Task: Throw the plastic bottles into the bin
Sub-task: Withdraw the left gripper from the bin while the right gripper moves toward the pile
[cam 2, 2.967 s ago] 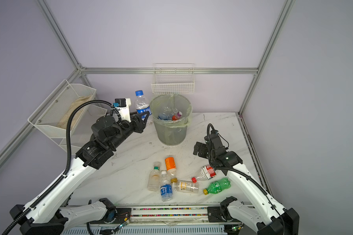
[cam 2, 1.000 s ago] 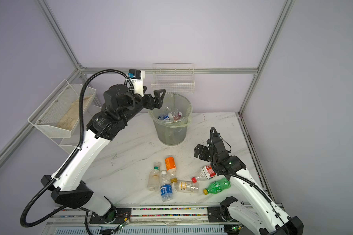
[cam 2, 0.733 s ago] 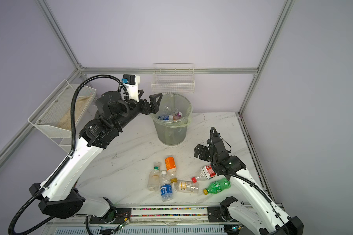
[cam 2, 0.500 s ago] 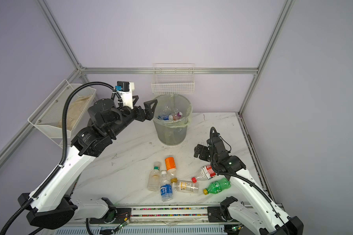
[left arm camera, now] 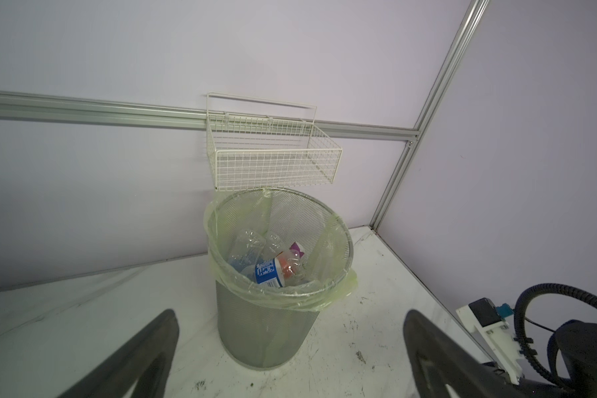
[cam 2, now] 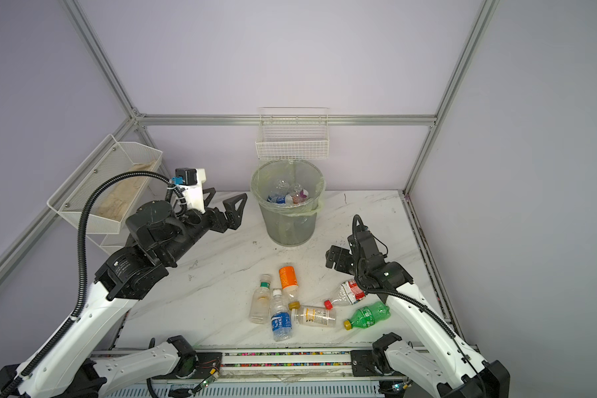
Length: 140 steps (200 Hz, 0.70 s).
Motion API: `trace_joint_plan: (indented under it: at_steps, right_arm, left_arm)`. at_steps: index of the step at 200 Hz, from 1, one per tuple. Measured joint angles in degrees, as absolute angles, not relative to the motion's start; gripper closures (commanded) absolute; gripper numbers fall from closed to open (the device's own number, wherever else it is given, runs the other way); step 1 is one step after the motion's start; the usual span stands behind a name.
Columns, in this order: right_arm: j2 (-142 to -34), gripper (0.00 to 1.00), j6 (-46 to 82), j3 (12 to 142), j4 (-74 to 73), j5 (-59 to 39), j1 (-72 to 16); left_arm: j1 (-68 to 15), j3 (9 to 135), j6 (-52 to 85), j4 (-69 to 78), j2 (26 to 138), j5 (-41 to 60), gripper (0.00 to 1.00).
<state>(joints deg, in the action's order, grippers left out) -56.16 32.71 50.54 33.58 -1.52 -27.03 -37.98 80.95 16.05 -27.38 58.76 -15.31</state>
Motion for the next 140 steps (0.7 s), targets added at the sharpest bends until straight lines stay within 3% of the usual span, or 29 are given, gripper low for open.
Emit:
trace_joint_plan:
  at_steps: [89,140]
  right_arm:
    - [-59.22,0.03,32.45,47.35,32.42,-4.34,-27.03]
    - [-59.81,0.03,32.27,47.35,32.42,-5.21,-27.05]
  left_arm:
    - [-37.98,62.52,25.8,-34.41,45.8,-18.5,0.0]
    - [-37.98,55.29,32.53,-38.02,44.01,-16.73,0.0]
